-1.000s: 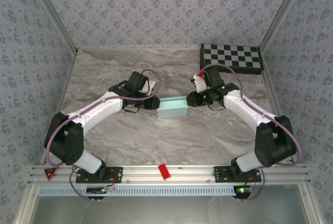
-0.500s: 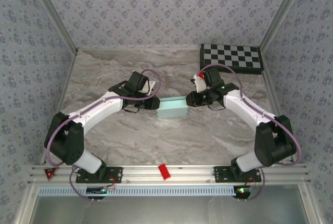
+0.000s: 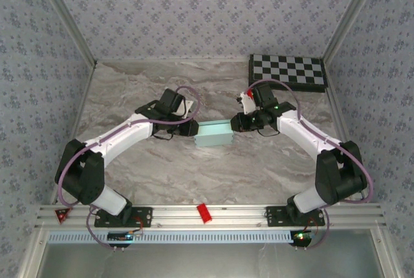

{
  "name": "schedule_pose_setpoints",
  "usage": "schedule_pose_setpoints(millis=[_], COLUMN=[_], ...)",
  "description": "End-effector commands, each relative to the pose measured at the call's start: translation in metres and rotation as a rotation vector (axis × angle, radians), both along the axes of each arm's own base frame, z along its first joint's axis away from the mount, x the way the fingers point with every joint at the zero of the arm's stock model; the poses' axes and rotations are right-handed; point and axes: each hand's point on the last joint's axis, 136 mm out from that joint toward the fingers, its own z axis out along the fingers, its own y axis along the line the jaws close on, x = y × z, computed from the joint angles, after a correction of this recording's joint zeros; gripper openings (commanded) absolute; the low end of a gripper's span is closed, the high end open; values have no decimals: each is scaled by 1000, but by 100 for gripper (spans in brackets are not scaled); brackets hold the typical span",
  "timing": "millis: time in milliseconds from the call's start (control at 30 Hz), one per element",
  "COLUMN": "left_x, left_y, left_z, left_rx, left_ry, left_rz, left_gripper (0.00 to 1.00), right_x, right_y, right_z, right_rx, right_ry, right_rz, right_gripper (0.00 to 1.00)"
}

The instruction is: Fold the paper box

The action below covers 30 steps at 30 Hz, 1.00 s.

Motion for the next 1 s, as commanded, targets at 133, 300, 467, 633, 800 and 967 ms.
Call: schedule_pose_setpoints(millis=[133,300,467,633,800,967], left_x=[-2,-3,-5,-6,-8,-11], left_y=[-6,-4,-3,-1,-1,0], left_z=[-4,-6,-9,-12,-14,-16], left_rx=[-1,12,26,40,52,68], left_ry=[17,18,23,28,31,33], left_rz=[-16,-14,-17,-20,-26,-32], left_gripper=[20,20,19,17,17,17], right_x=[-10,-13,-14,-17,-20,-24], right_y=[7,4,1,1,0,-1], right_z=[-7,-14,-21,-24,-26,-29], right_rx=[-3,-32,-60,-75,-87,-99], right_ry=[57,68,78,84,89,96], right_rz=[33,27,31,36,40,46], right_gripper=[14,13,12,11,11,11])
